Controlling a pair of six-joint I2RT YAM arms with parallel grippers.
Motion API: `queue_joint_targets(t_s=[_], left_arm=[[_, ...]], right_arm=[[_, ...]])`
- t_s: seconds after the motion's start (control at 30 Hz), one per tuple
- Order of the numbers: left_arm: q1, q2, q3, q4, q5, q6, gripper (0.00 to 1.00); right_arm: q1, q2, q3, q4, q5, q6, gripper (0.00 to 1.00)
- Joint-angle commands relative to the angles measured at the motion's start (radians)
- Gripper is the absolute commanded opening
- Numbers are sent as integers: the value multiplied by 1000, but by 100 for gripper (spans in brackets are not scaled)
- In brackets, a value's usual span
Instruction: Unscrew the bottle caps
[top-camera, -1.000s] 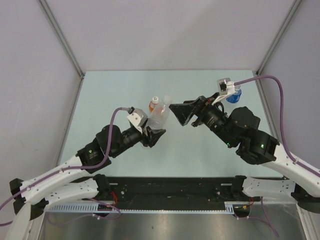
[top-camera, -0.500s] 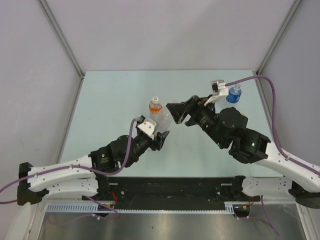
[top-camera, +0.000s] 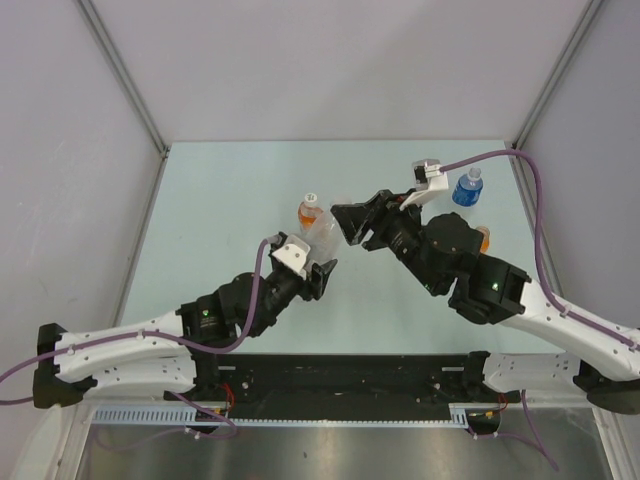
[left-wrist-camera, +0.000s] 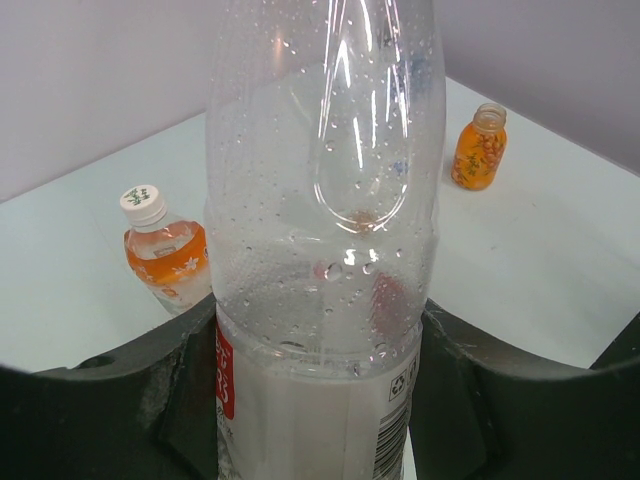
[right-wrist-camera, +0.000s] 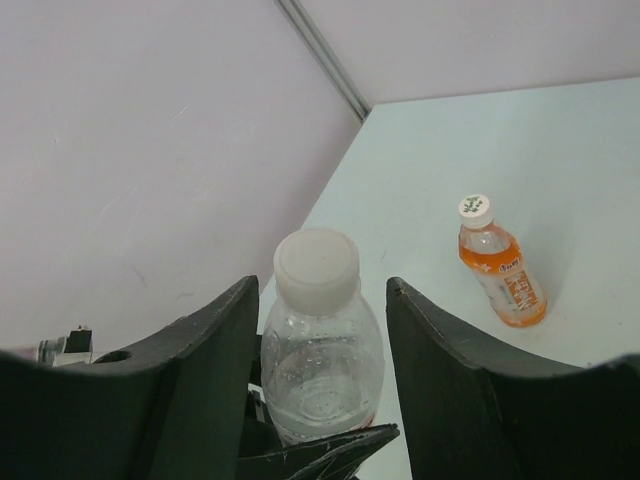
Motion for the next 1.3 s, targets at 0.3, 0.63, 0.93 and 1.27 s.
queue_joint_targets(t_s=[0.3,0.63,0.93,1.27], left_arm=[[-20,-12,2,40,-22,23,0],[-25,-12,-11,46,-27,23,0],[-24,-14,-11,51,-25,24,0],[-24,-33,9,35,37,20,0]], right_arm=[[-17,17,40,67,21,-24,52],[-32,21,40,69,9,-25,58],[-40,28,40,62,-11,-22,37],[-52,34,40,50,-97,-54,0]])
